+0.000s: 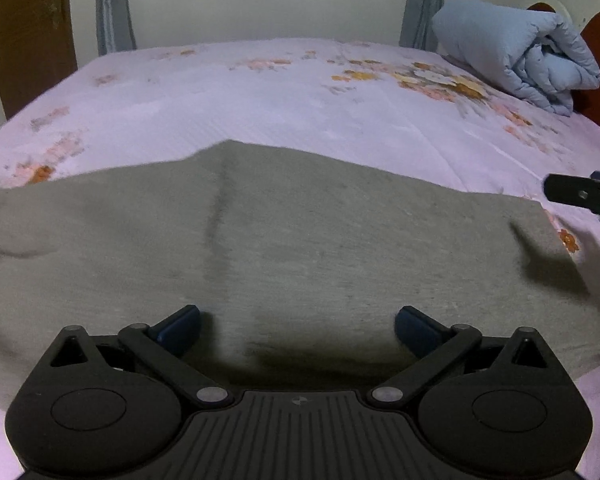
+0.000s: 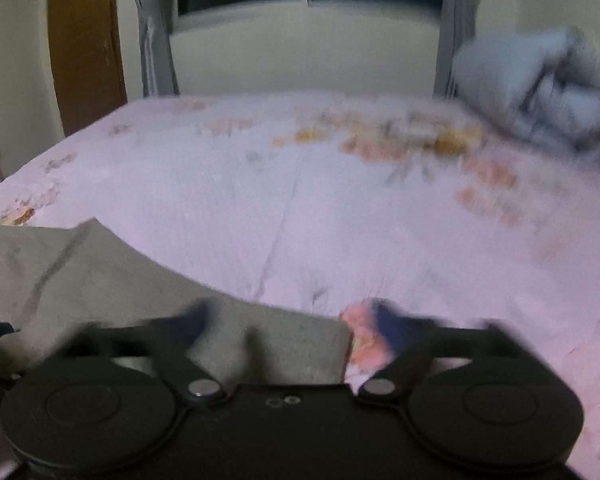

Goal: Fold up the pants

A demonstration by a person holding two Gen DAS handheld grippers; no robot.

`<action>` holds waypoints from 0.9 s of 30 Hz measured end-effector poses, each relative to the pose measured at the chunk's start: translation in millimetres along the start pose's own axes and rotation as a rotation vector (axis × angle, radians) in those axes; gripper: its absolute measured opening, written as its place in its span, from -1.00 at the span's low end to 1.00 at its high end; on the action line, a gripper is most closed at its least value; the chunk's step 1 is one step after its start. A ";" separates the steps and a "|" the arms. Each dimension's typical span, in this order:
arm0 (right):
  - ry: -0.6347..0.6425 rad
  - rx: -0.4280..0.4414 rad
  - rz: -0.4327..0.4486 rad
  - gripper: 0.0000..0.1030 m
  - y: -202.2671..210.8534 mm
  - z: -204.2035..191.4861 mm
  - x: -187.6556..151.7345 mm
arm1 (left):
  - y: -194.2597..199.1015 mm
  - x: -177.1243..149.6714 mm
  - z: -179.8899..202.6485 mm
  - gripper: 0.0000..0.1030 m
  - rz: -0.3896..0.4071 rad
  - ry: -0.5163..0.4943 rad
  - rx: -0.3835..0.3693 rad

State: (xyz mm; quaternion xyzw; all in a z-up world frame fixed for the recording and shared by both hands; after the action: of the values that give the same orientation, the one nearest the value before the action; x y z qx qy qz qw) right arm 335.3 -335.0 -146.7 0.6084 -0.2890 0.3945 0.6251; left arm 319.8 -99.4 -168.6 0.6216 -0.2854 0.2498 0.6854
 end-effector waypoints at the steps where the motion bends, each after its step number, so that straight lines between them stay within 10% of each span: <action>1: 0.020 0.003 -0.001 0.88 6.6 -6.2 -0.4 | 4.5 0.0 -3.0 1.00 0.004 -0.004 0.003; 16: 0.101 0.063 -0.038 0.89 39.9 -63.0 3.7 | 68.3 -1.3 -98.3 1.00 0.104 0.022 0.115; 27: 0.082 0.028 -0.085 0.89 38.3 -74.9 -12.1 | 105.8 -44.9 -280.7 1.00 0.170 0.399 0.318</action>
State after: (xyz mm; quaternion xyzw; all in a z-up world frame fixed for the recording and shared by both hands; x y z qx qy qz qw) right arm 287.8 -264.7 -143.4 0.6120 -0.2313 0.3963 0.6441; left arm 236.6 191.2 -143.0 0.6337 -0.1528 0.4659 0.5984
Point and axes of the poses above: each gripper's, at about its wrist camera, not at the fingertips, and y roughly against the way its jaws point, z to its right, x to its top, the point moved 3 cm from there along -y, roughly the way its jaws point, and after that the axes turned 4 degrees about -x, right-handed, at the moved point
